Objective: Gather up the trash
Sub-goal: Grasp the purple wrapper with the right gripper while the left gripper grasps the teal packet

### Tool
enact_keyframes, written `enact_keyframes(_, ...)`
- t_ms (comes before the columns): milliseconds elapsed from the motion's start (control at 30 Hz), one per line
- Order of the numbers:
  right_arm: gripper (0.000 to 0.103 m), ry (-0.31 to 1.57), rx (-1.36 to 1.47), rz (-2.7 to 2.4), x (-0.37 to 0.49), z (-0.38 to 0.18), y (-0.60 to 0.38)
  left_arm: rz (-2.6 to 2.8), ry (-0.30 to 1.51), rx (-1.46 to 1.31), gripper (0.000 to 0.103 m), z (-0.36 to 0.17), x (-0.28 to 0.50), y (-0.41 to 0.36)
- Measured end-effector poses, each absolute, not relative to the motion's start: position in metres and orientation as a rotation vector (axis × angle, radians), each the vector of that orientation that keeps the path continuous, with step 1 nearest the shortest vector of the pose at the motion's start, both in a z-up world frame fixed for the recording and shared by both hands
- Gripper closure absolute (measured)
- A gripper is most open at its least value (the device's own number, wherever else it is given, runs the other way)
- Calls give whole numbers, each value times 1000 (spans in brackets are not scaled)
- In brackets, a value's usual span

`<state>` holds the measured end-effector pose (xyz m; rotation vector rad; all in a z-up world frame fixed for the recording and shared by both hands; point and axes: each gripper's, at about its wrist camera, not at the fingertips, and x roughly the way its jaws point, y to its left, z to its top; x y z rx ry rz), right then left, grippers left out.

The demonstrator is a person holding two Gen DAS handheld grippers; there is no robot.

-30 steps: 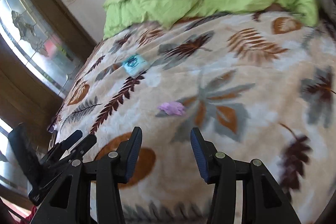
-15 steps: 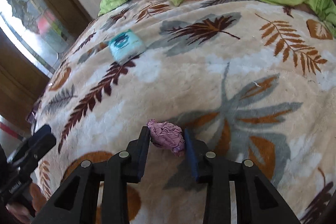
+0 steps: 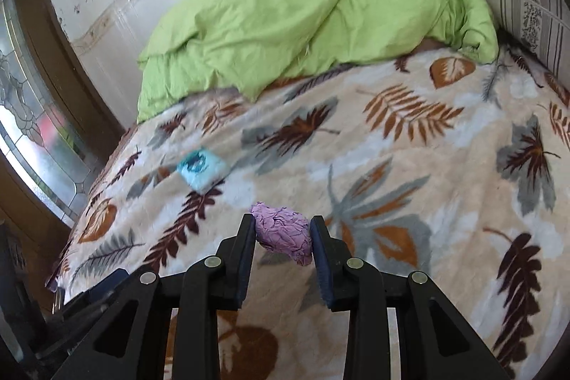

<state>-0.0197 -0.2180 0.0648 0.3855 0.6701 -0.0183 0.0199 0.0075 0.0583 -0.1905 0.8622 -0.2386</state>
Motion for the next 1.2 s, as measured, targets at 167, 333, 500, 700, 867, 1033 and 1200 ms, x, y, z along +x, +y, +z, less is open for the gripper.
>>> enact_keyframes(167, 70, 676, 401, -52, -13, 61, -243, -166, 893, -221, 20, 58, 80, -7)
enact_keyframes(333, 70, 674, 456, -66, -16, 61, -262, -56, 973, -260, 20, 40, 149, -23)
enact_keyframes(500, 70, 662, 451, -52, -17, 64, -264, 27, 1031, -245, 20, 20, 192, -35)
enact_keyframes(700, 70, 673, 454, -59, -14, 62, -266, 46, 1004, -191, 51, 14, 197, -32)
enact_keyframes(867, 70, 676, 457, -56, -13, 63, -263, -29, 959, -173, 68, 16, 170, -17)
enact_keyframes(1033, 70, 669, 418, -51, -17, 66, -253, -126, 977, -185, 71, 20, 111, -7)
enact_keyframes(1200, 70, 707, 408, -21, -25, 61, -242, -205, 997, -151, 71, 22, 41, -6)
